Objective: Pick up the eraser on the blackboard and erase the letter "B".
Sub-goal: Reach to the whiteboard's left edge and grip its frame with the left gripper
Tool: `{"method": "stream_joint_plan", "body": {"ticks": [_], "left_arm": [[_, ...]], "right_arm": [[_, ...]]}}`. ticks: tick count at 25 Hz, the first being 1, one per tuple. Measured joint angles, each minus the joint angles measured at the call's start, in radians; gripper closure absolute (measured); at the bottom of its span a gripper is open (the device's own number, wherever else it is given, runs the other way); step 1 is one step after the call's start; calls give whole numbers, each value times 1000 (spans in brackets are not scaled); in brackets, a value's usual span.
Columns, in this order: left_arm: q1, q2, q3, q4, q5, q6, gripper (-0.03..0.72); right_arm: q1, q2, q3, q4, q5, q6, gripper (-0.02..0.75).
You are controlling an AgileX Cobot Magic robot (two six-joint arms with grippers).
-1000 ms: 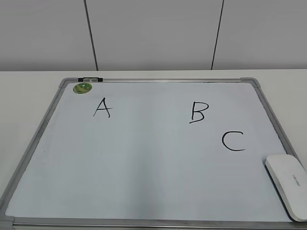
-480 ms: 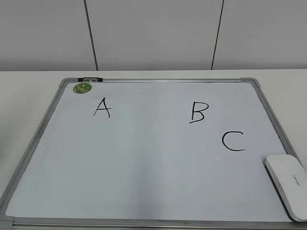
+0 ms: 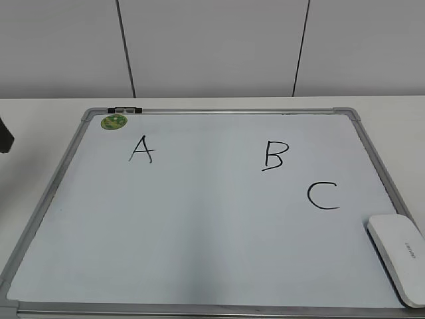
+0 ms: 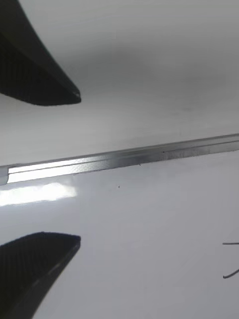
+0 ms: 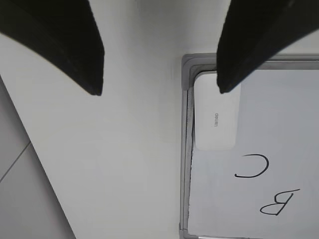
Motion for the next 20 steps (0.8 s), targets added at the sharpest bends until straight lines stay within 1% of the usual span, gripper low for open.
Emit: {"method": "stream_joint_plan", "body": {"ticks": [4, 11, 20], "left_arm": [[0, 135, -44, -12, -10, 7, 126], [0, 329, -123, -14, -38, 11, 184], [0, 504, -250, -33, -39, 11, 293]], "right_arm": [[0, 0, 0, 0, 0, 0, 194], [0, 0, 0, 0, 0, 0, 195], [0, 0, 0, 0, 0, 0, 195]]}}
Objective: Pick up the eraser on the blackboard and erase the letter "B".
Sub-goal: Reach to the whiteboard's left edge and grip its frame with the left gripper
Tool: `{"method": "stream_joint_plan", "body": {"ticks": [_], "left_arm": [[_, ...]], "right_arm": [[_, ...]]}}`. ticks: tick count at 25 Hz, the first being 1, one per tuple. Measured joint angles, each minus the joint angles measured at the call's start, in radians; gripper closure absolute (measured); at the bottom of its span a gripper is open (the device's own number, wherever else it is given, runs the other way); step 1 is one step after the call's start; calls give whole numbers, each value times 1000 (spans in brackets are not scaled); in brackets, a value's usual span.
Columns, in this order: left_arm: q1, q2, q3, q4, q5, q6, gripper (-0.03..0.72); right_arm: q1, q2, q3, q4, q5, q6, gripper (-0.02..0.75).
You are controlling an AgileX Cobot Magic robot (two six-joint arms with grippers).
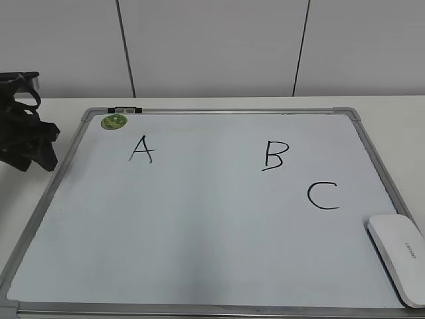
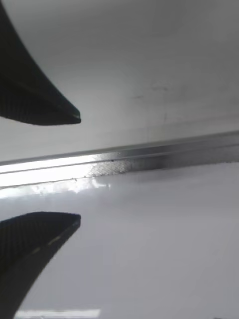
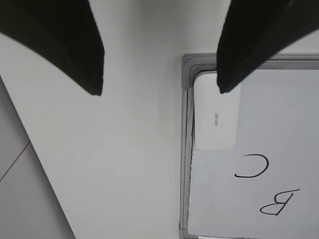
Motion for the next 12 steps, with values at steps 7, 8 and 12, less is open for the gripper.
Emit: {"method": "stream_joint_plan", "body": {"ticks": [7, 8, 12], "left_arm": [[0, 62, -70, -13, 26, 1, 372], [0, 67, -71, -13, 26, 1, 374], [0, 74, -73, -13, 29, 1, 379]], "right_arm": [[0, 0, 0, 0, 0, 0, 195], [0, 0, 0, 0, 0, 0, 195], [0, 0, 0, 0, 0, 0, 195]]}}
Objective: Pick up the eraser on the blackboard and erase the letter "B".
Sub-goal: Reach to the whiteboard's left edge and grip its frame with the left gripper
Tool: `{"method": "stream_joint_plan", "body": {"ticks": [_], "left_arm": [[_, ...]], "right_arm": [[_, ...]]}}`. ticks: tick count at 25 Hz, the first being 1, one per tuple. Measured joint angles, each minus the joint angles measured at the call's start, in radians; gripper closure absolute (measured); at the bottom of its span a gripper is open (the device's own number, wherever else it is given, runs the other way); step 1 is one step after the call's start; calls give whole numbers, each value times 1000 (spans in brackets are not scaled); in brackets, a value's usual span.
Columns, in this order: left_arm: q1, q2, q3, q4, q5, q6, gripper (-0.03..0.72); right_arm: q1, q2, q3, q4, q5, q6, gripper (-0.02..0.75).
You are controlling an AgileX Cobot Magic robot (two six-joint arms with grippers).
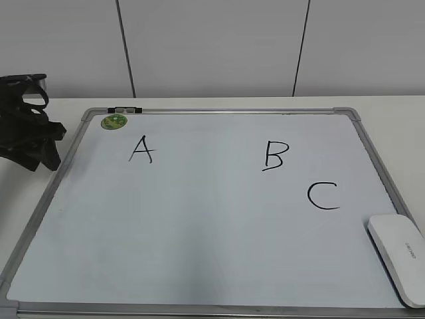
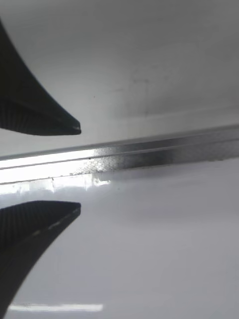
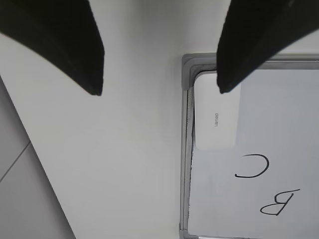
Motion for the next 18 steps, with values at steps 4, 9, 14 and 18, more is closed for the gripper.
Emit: {"method": "stream_joint_plan", "body": {"ticks": [4, 9, 14, 18], "left_arm": [[0, 21, 0, 4, 2, 0, 381], [8, 44, -1, 20, 2, 0, 383], [23, 50, -5, 20, -3, 0, 383], [29, 50, -5, 20, -4, 0, 389]], "right_arm": [[0, 0, 0, 0, 0, 0, 195], [0, 0, 0, 0, 0, 0, 195], [0, 0, 0, 0, 0, 0, 195], [0, 0, 0, 0, 0, 0, 195]]}}
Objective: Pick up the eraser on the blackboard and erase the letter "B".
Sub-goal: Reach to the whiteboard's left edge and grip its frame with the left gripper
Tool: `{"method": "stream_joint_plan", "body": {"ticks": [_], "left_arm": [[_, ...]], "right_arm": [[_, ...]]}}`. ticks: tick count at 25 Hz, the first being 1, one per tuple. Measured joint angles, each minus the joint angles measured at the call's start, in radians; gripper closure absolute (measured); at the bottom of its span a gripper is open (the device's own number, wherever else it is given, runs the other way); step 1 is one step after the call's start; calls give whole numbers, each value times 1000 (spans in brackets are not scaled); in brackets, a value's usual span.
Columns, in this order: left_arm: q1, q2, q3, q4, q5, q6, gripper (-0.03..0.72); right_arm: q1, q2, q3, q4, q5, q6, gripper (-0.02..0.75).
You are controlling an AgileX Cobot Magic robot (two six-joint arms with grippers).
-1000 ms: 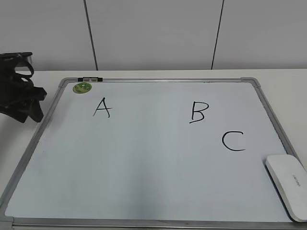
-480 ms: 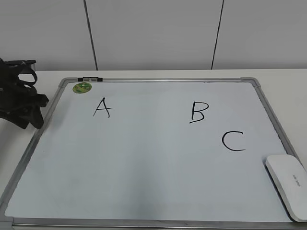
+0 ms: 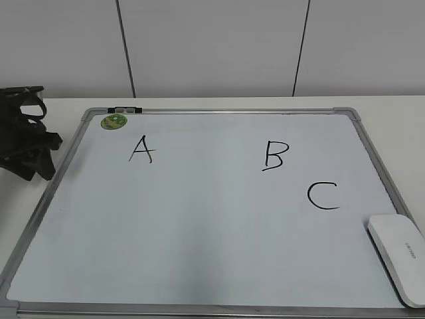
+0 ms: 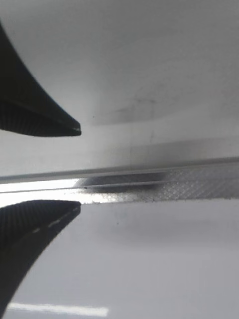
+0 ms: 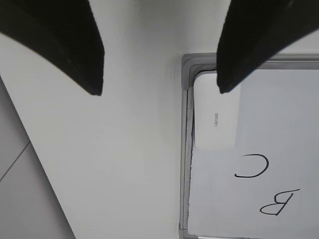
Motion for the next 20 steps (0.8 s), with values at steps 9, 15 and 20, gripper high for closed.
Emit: {"method": "stream_joint_plan", "body": {"ticks": [9, 15, 20], "left_arm": [[0, 20, -16, -21, 0, 0, 395], [0, 36, -21, -27, -1, 0, 398], [0, 39, -21, -27, -1, 2, 401]], "right_arm": [[0, 0, 0, 0, 0, 0, 195], [0, 0, 0, 0, 0, 0, 195], [0, 0, 0, 0, 0, 0, 195]]}}
